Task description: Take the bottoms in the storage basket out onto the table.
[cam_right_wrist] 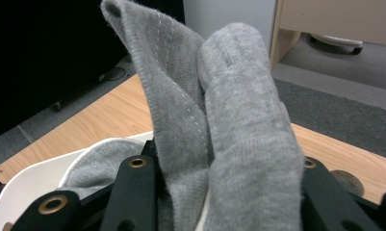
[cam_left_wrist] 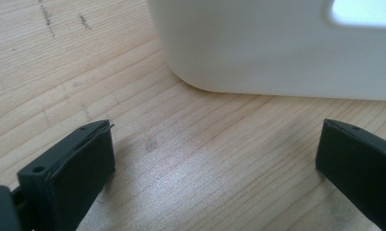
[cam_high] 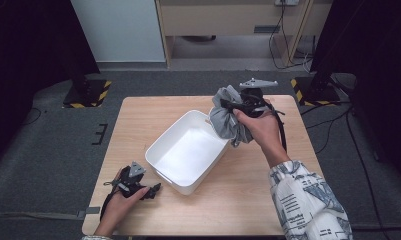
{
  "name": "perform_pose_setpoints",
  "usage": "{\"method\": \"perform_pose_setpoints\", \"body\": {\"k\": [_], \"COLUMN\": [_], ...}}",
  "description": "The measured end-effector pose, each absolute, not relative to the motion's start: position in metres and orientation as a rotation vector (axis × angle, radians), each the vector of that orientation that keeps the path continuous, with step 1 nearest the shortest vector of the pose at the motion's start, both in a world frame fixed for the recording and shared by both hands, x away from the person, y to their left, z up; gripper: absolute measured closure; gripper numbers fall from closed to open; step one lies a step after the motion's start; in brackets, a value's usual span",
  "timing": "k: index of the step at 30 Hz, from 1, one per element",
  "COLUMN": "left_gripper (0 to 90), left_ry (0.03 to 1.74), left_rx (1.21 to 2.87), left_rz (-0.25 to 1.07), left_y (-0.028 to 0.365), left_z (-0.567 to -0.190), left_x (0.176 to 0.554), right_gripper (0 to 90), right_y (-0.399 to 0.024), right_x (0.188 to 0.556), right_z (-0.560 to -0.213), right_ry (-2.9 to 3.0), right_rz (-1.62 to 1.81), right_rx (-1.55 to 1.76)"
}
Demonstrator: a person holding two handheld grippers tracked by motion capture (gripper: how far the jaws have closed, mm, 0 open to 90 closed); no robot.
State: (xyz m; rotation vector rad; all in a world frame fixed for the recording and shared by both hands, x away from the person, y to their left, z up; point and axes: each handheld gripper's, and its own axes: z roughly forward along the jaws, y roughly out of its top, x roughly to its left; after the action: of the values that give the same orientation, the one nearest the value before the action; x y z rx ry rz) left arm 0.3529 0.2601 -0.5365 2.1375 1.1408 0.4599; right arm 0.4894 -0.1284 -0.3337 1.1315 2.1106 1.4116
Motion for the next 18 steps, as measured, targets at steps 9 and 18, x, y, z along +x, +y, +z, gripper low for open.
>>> {"method": "perform_pose_setpoints", "body": {"k": [9, 18], "left_gripper": [0.0, 0.0], "left_ry": [1.142, 1.143], "left_rx": [2.137, 2.137], "left_rz": [0.461, 0.461], "left_y": [0.260, 0.260], "left_z": [-0.536, -0.536], "left_x": [0.353, 0.353], "right_gripper": [61.6, 61.6], "right_y": [-0.143, -0.155], "right_x": [0.488, 0.490], "right_z": [-0.334, -0.339], "right_ry": [2.100, 2.100], "right_rz": [1.396, 1.383], "right_rx": [1.152, 1.185]}}
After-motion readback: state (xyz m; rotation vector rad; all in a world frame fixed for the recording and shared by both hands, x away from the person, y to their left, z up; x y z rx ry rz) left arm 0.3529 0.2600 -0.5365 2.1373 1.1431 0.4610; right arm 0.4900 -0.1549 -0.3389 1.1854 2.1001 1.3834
